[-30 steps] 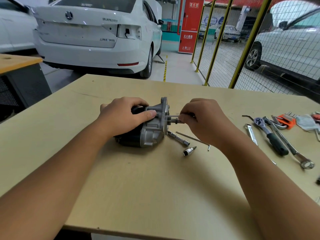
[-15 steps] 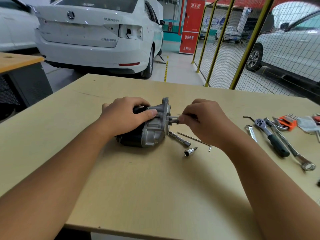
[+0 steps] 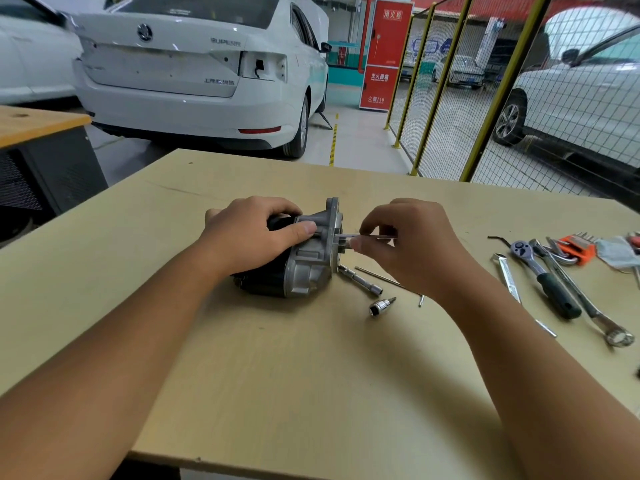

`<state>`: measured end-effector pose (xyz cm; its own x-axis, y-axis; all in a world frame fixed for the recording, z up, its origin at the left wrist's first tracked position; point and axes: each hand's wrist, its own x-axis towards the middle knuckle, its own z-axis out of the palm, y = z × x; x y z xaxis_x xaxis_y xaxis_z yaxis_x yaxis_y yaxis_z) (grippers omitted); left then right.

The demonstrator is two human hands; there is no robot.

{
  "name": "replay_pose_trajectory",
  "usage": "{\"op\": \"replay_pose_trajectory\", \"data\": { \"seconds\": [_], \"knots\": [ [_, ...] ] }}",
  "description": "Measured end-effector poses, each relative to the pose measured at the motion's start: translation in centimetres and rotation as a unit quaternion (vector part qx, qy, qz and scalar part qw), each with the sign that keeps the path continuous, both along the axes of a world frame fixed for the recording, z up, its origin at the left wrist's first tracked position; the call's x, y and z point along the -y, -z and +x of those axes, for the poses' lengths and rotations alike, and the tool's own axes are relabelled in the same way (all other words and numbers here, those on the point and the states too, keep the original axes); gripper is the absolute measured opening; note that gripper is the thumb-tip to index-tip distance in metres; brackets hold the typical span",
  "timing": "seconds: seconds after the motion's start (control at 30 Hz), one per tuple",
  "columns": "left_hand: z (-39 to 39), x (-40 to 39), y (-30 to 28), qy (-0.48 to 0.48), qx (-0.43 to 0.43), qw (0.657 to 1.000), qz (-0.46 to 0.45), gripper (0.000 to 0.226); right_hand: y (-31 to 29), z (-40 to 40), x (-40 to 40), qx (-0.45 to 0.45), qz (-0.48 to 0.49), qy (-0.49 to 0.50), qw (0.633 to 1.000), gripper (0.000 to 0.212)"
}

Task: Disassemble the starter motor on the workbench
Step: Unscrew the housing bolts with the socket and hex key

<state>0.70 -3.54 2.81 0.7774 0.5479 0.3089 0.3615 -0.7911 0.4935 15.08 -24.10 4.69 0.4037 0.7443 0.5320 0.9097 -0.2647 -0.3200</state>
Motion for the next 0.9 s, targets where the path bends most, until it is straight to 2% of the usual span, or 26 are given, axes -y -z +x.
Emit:
{"op": "replay_pose_trajectory", "data": {
  "seconds": [0.2,0.33,0.57,0.73,0.9],
  "knots": [
    [0.1,-0.1,0.0,-0.004,0.005,1.0,-0.003,0.072,-0.1,0.4,-0.1,0.002,-0.051,-0.003,0.999,0.016],
    [0.1,-0.2,0.0,-0.003,0.001,1.0,-0.006,0.075,-0.5,0.0,0.0,0.019,-0.045,0.02,0.999,0.006],
    [0.1,0.0,0.0,-0.005,0.017,1.0,-0.007,0.062,-0.2,0.2,0.2,-0.012,-0.021,-0.014,1.0,0.015],
    [0.3,0.0,0.1,-0.013,0.023,1.0,-0.003,0.065,0.1,0.9,0.0,-0.031,-0.027,-0.025,0.999,0.018],
    [0.2,-0.1,0.2,-0.006,0.022,1.0,-0.002,0.064,0.1,0.8,-0.2,-0.004,-0.018,-0.001,1.0,0.008]
  ]
}}
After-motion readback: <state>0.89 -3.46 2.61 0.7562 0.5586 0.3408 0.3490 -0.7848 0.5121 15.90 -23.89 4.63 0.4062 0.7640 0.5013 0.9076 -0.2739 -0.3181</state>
